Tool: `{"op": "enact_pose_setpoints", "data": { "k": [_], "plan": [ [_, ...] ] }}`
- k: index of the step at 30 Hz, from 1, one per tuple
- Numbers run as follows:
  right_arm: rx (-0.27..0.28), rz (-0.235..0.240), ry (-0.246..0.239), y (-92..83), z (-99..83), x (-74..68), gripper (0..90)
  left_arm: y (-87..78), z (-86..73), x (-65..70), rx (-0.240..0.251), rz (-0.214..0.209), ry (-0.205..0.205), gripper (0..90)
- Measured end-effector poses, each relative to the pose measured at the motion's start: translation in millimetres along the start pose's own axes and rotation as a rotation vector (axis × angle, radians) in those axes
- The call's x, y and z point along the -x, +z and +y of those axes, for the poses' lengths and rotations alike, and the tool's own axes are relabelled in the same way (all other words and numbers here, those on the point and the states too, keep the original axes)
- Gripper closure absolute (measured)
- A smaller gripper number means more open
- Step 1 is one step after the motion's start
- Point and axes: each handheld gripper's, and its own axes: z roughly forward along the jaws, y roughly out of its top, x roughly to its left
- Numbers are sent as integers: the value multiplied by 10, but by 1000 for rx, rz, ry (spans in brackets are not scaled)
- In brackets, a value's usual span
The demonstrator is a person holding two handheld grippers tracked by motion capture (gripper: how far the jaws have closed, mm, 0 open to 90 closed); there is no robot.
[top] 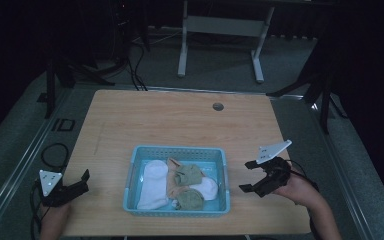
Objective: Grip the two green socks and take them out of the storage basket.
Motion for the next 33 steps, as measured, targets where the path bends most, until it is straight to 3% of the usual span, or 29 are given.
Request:
{"op": "enact_pose_setpoints", "data": {
  "k": [5,8,33],
  "plan": [
    [39,-12,-32,-3,123,-56,204,4,2,-1,-4,-3,1,3],
    [23,-16,-49,31,186,-83,205,3,3,-4,-7,-6,1,4],
    [-66,114,-148,708,609,-287,224,0,1,7,1,-6,13,4]
  ]
}}
